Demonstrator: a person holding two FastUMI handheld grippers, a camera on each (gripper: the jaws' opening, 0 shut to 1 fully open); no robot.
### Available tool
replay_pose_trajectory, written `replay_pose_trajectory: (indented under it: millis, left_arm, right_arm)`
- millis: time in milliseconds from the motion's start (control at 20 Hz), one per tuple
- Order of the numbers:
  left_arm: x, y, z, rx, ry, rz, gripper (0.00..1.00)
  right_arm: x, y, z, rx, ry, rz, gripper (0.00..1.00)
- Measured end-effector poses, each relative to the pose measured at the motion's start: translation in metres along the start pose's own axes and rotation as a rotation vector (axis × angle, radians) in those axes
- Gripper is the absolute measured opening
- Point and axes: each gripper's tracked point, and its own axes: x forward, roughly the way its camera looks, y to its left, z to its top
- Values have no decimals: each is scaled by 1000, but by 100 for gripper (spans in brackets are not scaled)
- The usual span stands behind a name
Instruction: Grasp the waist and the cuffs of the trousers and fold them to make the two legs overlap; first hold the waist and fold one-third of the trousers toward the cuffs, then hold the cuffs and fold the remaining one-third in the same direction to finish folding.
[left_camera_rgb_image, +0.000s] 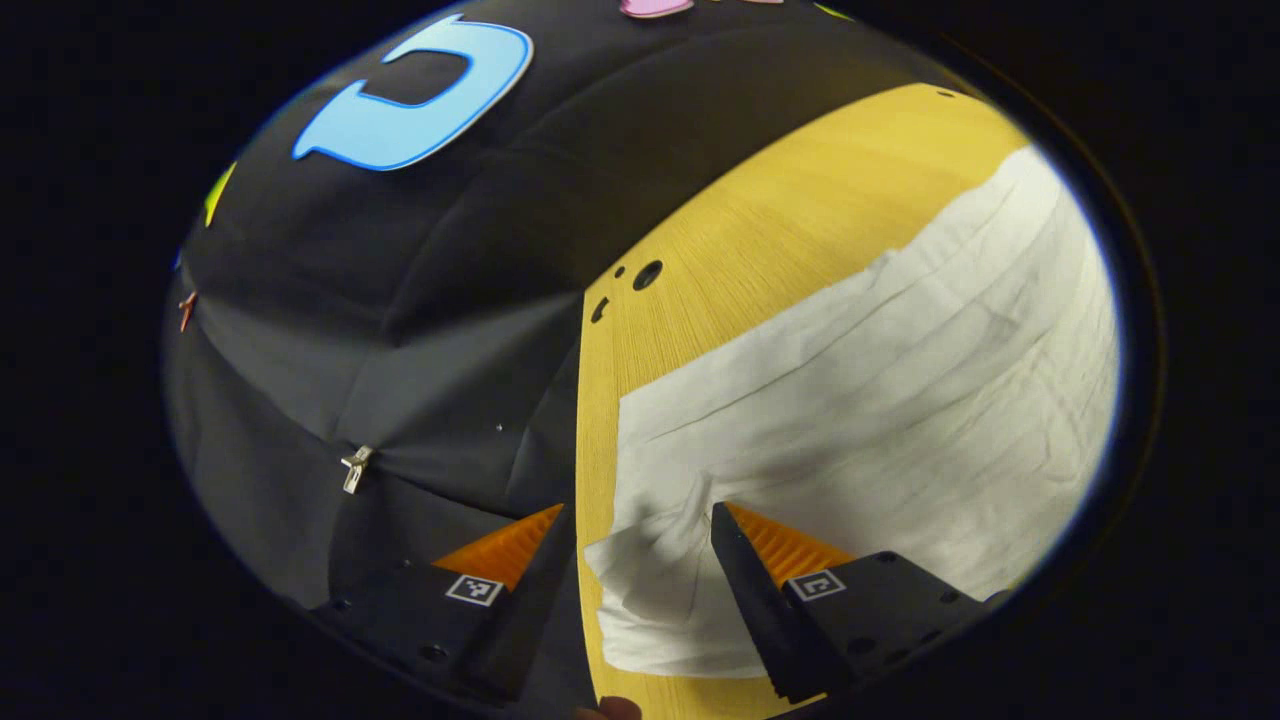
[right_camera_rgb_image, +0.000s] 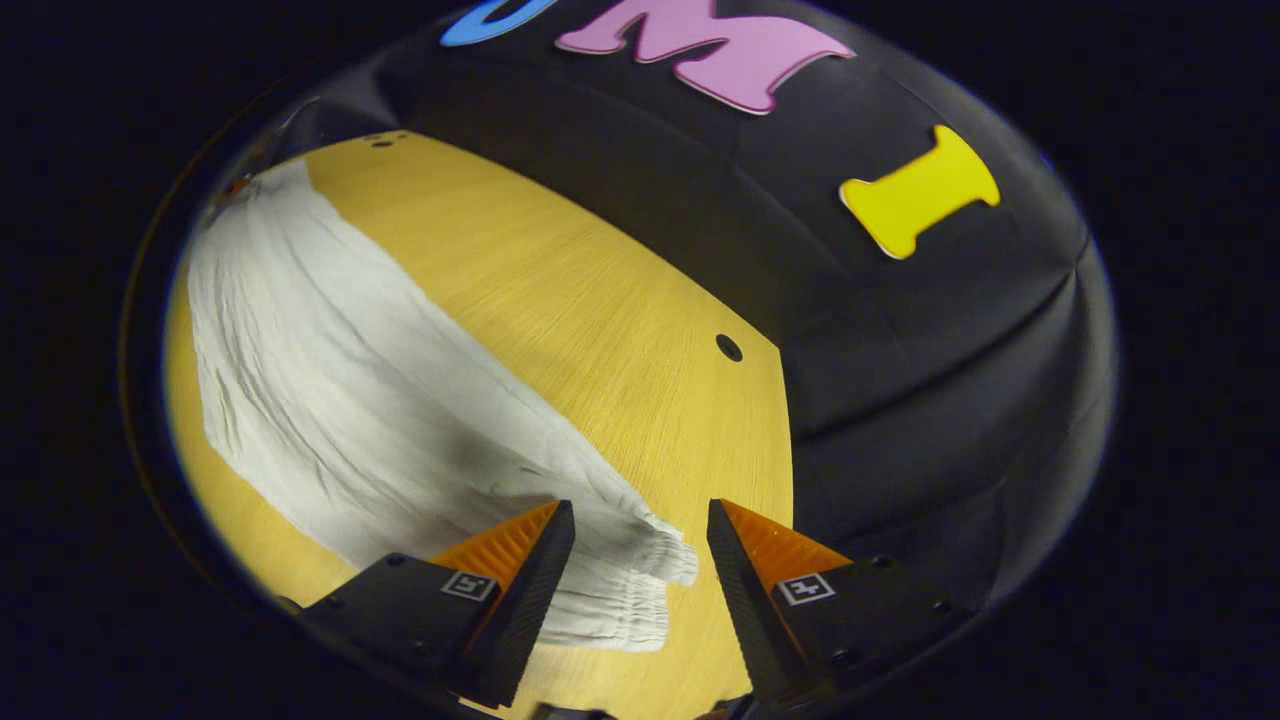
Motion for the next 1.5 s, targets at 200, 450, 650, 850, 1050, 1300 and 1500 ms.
replay_pose_trajectory:
  millis: [200,450,650,850,1050,1300,1500]
  left_arm:
    - [-26,-1,5,-132,-35,-30,88]
    - [-51,1,0,-228,-43,-37,88]
    - [-63,-1,-16,-318,-15,-77,88]
    - [-72,-4,-34,-387,19,-105,88]
    - [-75,-9,-43,-428,38,-118,88]
    - [-80,-14,-53,-451,61,-128,88]
    - [-82,-24,-61,-499,98,-154,88]
  right_arm:
    - [-22,6,-7,418,40,6,87]
    - [-22,-1,-71,921,187,-134,86]
    - [-23,-15,-109,1167,254,-237,87]
    - [2,-4,-124,1383,311,-261,88]
    - [20,-9,-124,1516,334,-312,87]
    - [29,-10,-132,1538,527,-441,82]
    - [37,-6,-125,1506,537,-433,67]
